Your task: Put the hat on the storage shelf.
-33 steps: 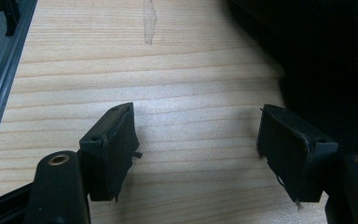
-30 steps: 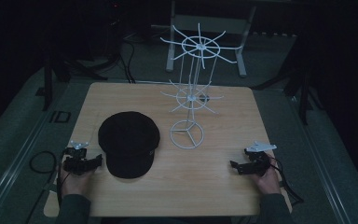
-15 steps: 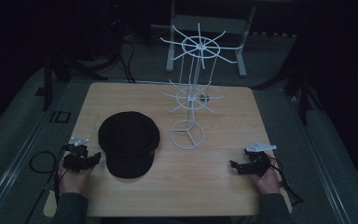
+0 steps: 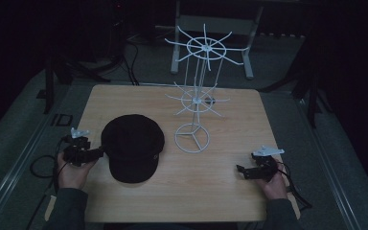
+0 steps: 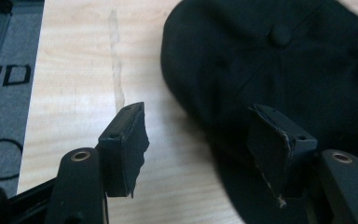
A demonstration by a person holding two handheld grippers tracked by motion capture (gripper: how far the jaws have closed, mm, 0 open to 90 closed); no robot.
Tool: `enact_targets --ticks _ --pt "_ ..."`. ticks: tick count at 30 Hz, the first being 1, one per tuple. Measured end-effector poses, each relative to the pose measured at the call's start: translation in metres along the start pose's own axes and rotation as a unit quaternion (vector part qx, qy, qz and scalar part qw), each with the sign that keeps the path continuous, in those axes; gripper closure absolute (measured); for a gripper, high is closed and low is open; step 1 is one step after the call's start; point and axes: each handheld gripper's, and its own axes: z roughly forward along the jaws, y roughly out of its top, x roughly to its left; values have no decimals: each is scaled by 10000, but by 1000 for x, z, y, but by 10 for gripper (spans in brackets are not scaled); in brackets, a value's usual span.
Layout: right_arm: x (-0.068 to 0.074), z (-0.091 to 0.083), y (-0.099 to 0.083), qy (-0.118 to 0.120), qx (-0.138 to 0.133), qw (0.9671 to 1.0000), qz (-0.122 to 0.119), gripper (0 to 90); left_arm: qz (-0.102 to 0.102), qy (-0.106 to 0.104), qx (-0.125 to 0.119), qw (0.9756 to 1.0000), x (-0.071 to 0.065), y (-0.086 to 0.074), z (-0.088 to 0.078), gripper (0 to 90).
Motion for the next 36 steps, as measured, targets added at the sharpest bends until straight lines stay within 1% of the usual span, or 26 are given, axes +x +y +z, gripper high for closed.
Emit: enact_targets --ticks 2,4,6,13,14,19,24,27,31,36 --pt "0 0 0 -1 0 10000 2 116 25 -19 -11 10000 -1 3 -1 380" --pt "0 0 0 -3 -2 10000 1 116 69 -68 -35 9999 -4 11 1 375" --pt "0 0 0 -5 -1 10000 1 116 108 -61 -15 9999 -6 15 3 373" --pt "1 0 0 -7 -1 10000 12 116 82 -86 134 9998 -7 21 14 371" --pt "1 0 0 -7 -1 10000 11 116 56 -86 211 9997 -6 22 19 371" --pt "1 0 0 -10 0 10000 12 116 4 -61 465 9989 -5 22 33 372" --pt "1 0 0 -9 -4 10000 12 116 -71 -102 588 9982 -5 21 44 372" --pt "1 0 0 -5 0 10000 13 116 -109 -138 702 9974 -6 21 49 374" --pt "1 0 0 -3 -1 10000 11 116 -150 -87 865 9961 -8 20 59 374" --pt "1 0 0 -1 0 10000 15 116 -203 -92 1046 9943 -8 19 70 378"
